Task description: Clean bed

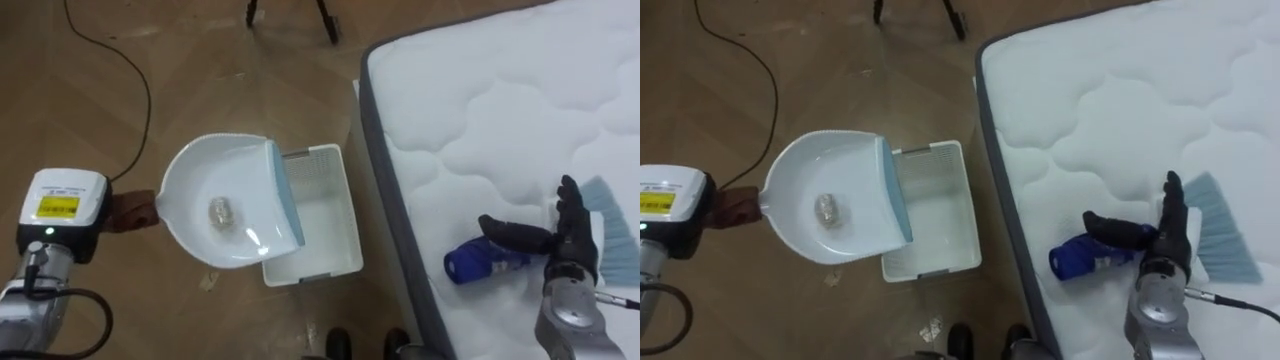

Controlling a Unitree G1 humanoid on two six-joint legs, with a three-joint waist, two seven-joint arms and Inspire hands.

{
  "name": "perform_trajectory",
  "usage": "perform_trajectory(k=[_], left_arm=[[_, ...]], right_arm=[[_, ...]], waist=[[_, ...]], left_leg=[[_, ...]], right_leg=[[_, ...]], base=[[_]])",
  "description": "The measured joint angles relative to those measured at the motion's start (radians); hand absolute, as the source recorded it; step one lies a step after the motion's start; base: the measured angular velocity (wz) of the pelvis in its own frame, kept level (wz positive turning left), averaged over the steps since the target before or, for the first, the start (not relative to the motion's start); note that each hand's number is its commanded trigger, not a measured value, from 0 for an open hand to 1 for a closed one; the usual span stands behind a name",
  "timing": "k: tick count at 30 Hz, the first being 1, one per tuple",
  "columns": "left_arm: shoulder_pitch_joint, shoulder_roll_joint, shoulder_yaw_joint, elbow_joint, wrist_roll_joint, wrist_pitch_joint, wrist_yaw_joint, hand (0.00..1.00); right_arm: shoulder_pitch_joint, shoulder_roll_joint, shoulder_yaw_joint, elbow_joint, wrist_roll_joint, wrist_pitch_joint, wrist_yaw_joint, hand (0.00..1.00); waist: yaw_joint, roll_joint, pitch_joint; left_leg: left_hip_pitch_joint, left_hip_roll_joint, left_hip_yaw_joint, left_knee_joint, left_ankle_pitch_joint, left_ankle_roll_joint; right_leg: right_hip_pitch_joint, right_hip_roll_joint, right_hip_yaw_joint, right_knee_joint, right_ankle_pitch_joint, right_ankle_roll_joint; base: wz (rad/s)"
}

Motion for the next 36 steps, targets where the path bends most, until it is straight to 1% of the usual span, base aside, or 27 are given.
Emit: perform_trajectory(k=[2,6,8,13,15,17,19,21,24,26,36], left_arm=[[0.0,0.007,0.0,0.0,0.009,0.002,0.0,1.0],[0.001,0.007,-0.002,0.004,0.009,0.014,0.0,1.0],[0.001,0.013,-0.013,0.004,0.009,0.027,-0.001,1.0],[0.001,0.019,-0.013,0.005,0.009,0.03,-0.01,1.0],[0.001,0.024,-0.014,0.004,0.01,0.032,-0.01,1.0],[0.001,0.037,-0.015,0.005,0.013,0.035,-0.01,1.0],[0.001,0.044,-0.015,0.004,0.013,0.036,-0.01,1.0],[0.001,0.056,-0.036,0.004,0.012,0.044,-0.012,1.0],[0.001,0.058,-0.048,0.004,0.012,0.044,-0.021,1.0],[0.001,0.058,-0.055,0.005,0.012,0.044,-0.035,1.0],[0.001,0.058,-0.055,0.006,0.012,0.044,-0.044,1.0]], right_arm=[[-0.003,-0.002,0.001,0.0,-0.007,-0.001,0.0,0.0],[-0.003,-0.007,0.001,-0.003,-0.007,-0.001,-0.001,0.0],[-0.005,-0.008,0.002,-0.003,-0.007,-0.001,-0.002,0.0],[-0.005,-0.008,0.004,-0.003,-0.008,-0.009,-0.007,0.0],[-0.005,-0.008,0.008,-0.004,-0.009,-0.011,-0.012,0.0],[-0.005,-0.008,0.009,-0.004,-0.01,-0.011,-0.015,0.0],[-0.006,-0.009,0.011,-0.003,-0.009,-0.011,-0.018,0.0],[-0.006,-0.012,0.023,-0.002,-0.007,-0.012,-0.031,0.0],[-0.006,-0.016,0.038,-0.001,-0.007,-0.012,-0.049,0.0],[-0.006,-0.017,0.039,-0.001,-0.007,-0.012,-0.056,0.0],[-0.005,-0.017,0.042,-0.005,0.023,-0.012,-0.074,0.0]], waist=[[-0.001,0.0,-0.0002],[0.002,0.0,-0.0002],[0.001,0.0,-0.0003],[0.0,0.0,-0.0003],[-0.001,0.0,-0.0003],[-0.001,0.0,-0.0003],[0.0,0.0,-0.0002],[-0.003,0.0,-0.0001],[-0.005,0.0,0.0],[-0.003,0.0,0.0001],[0.0,0.0,0.0004]], left_leg=[[-0.005,0.0,0.004,0.0,0.001,-0.001],[-0.005,0.0,0.013,-0.003,0.004,0.004],[-0.005,0.0,0.018,-0.005,0.005,0.004],[-0.005,0.0,0.022,-0.006,0.005,0.004],[-0.005,0.0,0.022,-0.007,0.005,0.004],[-0.004,0.0,0.021,-0.008,0.005,0.003],[-0.004,0.0,0.021,-0.012,0.006,0.001],[-0.004,0.0,0.021,-0.014,0.007,0.0],[-0.005,0.0,0.021,-0.014,0.006,-0.001],[-0.006,-0.002,0.022,-0.015,0.006,-0.001],[-0.004,-0.003,0.022,-0.017,0.007,0.0]], right_leg=[[-0.006,-0.001,0.001,0.002,0.0,0.0],[-0.01,-0.007,-0.002,0.004,-0.001,-0.001],[-0.01,-0.012,-0.009,0.004,-0.001,-0.001],[-0.01,-0.013,-0.012,0.003,-0.001,0.0],[-0.01,-0.013,-0.012,0.003,-0.002,0.0],[-0.009,-0.013,-0.013,0.003,-0.003,0.0],[-0.008,-0.016,-0.029,0.001,-0.003,0.0],[-0.005,-0.018,-0.037,0.0,-0.003,-0.001],[-0.004,-0.024,-0.054,0.0,-0.003,-0.001],[-0.004,-0.028,-0.058,0.0,-0.004,-0.002],[0.0,-0.029,-0.058,-0.002,-0.005,0.0]], base=[[0.0],[-0.05],[-0.02],[0.0],[0.0],[0.0],[0.02],[0.04],[0.05],[0.0],[0.0]])
